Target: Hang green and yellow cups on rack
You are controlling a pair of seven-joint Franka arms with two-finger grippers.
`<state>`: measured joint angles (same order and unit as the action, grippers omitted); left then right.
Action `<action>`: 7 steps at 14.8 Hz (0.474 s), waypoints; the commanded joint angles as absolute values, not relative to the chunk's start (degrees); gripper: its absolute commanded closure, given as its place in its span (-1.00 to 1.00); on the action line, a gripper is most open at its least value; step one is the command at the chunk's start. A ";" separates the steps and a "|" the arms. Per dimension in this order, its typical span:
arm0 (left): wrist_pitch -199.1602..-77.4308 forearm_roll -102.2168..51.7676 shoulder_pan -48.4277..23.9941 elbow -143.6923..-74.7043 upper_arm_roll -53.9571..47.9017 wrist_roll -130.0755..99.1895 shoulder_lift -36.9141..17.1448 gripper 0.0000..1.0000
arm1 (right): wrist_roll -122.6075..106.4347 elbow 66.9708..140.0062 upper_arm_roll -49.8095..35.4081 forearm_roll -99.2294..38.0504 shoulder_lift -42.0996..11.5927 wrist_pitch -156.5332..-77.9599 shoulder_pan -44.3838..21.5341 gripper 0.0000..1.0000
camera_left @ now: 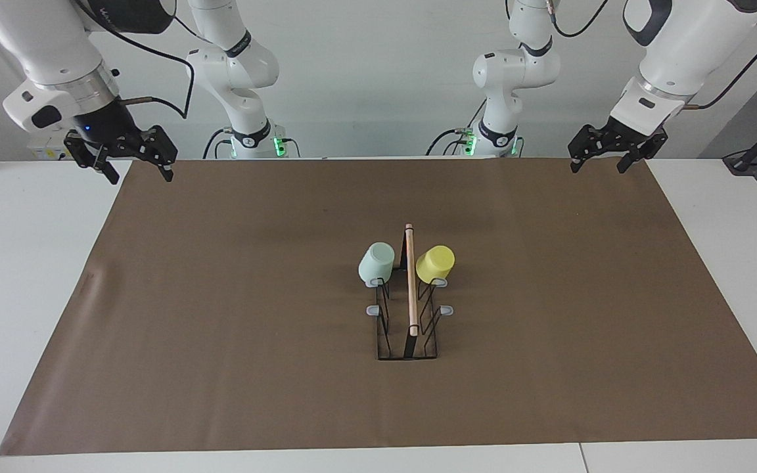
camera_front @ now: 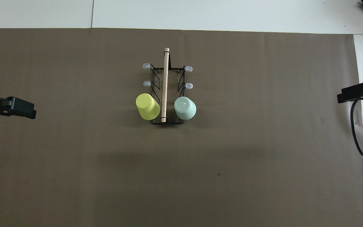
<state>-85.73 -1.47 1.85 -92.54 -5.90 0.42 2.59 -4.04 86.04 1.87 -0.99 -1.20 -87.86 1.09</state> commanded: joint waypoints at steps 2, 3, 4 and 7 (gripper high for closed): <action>-85.61 -1.32 2.55 -94.31 -6.24 0.97 4.39 -1.00 | -4.66 89.38 1.49 0.35 0.96 -91.13 1.23 -1.00; -85.61 -1.32 2.55 -94.31 -6.24 0.97 4.39 -1.00 | -4.75 89.56 1.49 0.53 1.05 -92.10 1.32 -1.00; -85.61 -1.32 2.55 -94.31 -6.24 0.97 4.39 -1.00 | -4.83 90.17 1.41 0.53 1.32 -92.81 1.49 -1.00; -85.61 -1.32 2.55 -94.31 -6.24 0.97 4.39 -1.00 | -4.92 92.19 1.58 0.35 2.28 -93.95 1.58 -1.00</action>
